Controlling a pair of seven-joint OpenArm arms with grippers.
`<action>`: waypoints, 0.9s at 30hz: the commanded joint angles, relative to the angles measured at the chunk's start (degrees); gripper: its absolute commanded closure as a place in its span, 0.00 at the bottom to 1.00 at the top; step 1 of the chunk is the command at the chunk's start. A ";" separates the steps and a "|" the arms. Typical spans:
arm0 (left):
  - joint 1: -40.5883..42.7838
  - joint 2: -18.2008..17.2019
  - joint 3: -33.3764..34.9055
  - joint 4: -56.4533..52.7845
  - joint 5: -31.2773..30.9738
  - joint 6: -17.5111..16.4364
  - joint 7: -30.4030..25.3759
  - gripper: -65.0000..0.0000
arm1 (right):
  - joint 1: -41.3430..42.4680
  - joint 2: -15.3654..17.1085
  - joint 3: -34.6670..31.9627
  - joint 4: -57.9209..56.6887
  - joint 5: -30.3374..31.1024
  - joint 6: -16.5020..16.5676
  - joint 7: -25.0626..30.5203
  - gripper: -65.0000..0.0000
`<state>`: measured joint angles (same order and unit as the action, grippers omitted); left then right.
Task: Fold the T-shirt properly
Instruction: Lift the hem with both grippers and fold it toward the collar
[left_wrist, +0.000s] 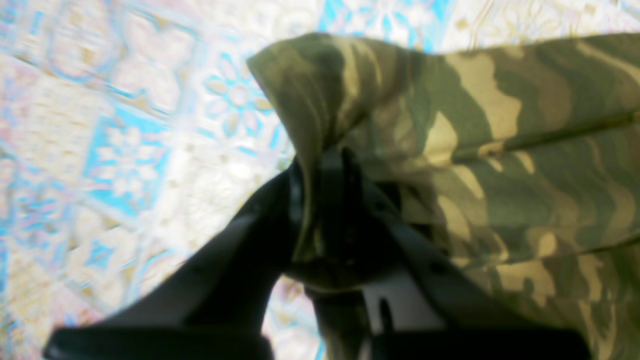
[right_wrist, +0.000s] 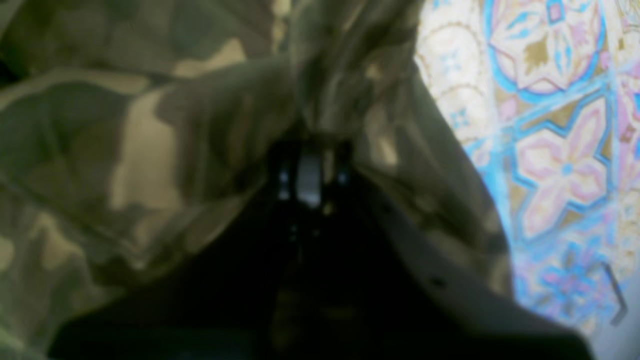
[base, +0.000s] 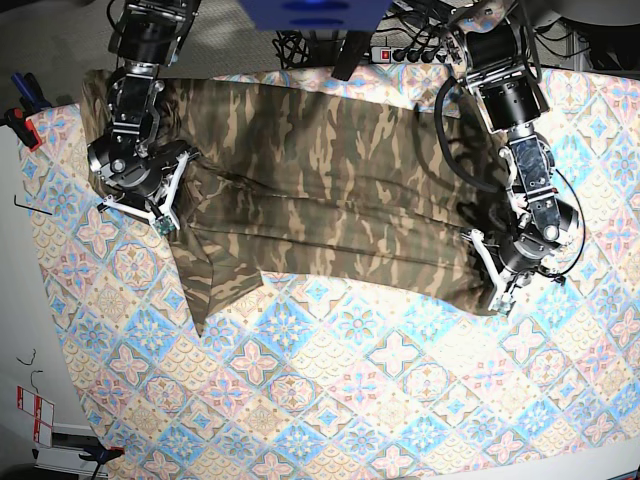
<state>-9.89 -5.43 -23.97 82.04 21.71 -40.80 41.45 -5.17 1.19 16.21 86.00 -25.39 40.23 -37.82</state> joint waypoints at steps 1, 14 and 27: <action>-0.88 -0.85 -0.08 1.96 -0.04 0.80 0.09 0.95 | 0.82 -0.80 0.36 3.01 0.46 -0.23 0.94 0.98; 5.71 -0.85 -0.08 11.63 -0.04 0.80 0.44 0.95 | -5.42 -1.67 2.03 16.11 0.55 -0.23 0.94 0.98; 12.13 -0.94 -0.87 18.05 0.04 0.80 0.44 0.96 | -14.04 -3.52 4.85 22.09 0.64 -0.23 1.21 0.99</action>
<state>2.63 -5.72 -24.47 98.83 22.00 -40.64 42.50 -19.40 -2.61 20.71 106.87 -24.43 40.51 -36.88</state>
